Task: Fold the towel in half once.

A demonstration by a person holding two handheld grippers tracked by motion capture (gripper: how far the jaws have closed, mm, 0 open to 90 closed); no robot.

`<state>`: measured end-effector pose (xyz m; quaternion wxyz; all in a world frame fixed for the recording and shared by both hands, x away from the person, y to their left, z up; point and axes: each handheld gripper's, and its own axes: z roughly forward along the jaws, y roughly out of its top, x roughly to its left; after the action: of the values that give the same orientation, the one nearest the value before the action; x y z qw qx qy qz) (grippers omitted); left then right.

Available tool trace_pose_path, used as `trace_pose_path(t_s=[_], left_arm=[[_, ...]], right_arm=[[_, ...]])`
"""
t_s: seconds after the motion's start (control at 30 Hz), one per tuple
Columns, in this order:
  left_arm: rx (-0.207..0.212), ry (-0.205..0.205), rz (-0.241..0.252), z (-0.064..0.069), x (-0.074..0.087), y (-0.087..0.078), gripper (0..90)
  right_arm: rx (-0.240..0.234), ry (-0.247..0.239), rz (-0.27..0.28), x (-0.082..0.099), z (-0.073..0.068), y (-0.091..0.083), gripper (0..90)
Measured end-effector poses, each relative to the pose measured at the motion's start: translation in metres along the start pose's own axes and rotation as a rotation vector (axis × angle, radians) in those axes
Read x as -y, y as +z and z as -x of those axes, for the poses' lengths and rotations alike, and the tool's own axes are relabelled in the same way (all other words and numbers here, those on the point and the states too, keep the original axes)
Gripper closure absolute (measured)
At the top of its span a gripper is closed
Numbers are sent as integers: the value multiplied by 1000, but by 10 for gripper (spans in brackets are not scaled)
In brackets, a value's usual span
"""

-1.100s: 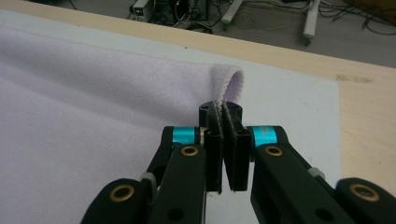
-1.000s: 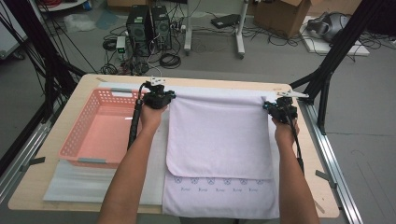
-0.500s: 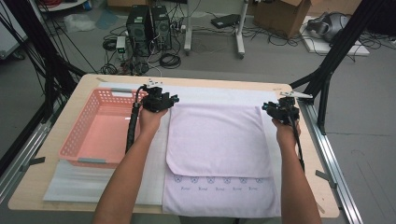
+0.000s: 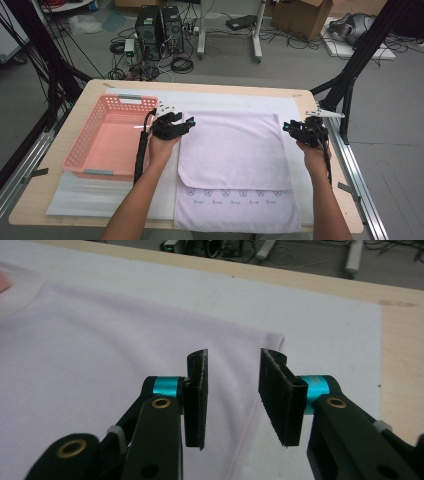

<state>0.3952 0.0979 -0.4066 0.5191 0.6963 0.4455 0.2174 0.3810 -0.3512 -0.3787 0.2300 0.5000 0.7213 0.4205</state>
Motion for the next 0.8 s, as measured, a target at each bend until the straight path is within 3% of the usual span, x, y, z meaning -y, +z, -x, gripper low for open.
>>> trace_pose_path(t_s=[0.17, 0.27, 0.47, 0.8], left_arm=[[33, 18, -38, 8, 12, -9, 485], [50, 9, -13, 14, 19, -17, 498], [78, 10, -37, 22, 34, -32, 500], [90, 2, -49, 29, 65, -61, 361]], right_arm=[[-22, -4, -13, 18, -2, -18, 611], [-29, 0, -27, 31, -4, -27, 611], [-32, -20, -43, 56, -12, -41, 614], [-30, -50, -43, 94, -30, -67, 615]])
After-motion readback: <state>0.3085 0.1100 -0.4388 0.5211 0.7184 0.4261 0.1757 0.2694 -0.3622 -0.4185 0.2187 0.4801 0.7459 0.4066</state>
